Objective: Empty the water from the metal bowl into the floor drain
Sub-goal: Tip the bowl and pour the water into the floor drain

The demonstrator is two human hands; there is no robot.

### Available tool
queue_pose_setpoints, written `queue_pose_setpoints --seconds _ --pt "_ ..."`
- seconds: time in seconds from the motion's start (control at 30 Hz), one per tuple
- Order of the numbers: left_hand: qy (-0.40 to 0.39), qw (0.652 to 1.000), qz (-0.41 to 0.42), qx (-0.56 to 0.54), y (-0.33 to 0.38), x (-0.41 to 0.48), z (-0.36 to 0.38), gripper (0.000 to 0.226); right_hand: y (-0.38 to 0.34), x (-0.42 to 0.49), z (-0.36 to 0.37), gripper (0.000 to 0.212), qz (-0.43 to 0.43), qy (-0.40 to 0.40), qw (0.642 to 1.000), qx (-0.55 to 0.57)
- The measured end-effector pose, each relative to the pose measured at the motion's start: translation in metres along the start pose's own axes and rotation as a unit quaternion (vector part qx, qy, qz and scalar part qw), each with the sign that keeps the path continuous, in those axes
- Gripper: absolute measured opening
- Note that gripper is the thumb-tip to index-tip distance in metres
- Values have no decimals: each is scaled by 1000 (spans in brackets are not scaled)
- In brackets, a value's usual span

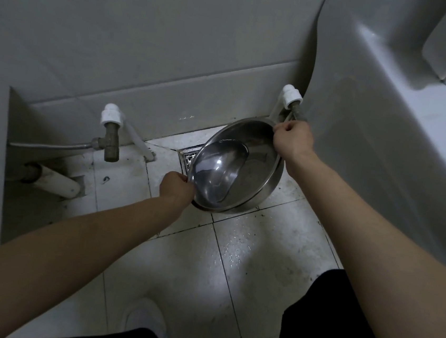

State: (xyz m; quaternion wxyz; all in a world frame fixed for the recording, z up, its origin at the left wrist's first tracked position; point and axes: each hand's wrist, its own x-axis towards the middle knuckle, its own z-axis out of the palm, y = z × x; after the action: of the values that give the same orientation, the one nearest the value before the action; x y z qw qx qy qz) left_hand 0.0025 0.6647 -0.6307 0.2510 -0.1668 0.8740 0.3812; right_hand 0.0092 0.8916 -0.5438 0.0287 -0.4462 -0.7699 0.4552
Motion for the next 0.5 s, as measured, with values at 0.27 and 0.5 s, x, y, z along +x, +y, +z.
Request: queue_pose_setpoints --seconds 0.27,0.5 --pt "-4 1000 1 -1 0 1 2 10 0 1 1 31 2 -1 1000 11" --pt "-6 1000 -2 6 0 2 1 16 -1 1 1 29 -1 -5 1000 17"
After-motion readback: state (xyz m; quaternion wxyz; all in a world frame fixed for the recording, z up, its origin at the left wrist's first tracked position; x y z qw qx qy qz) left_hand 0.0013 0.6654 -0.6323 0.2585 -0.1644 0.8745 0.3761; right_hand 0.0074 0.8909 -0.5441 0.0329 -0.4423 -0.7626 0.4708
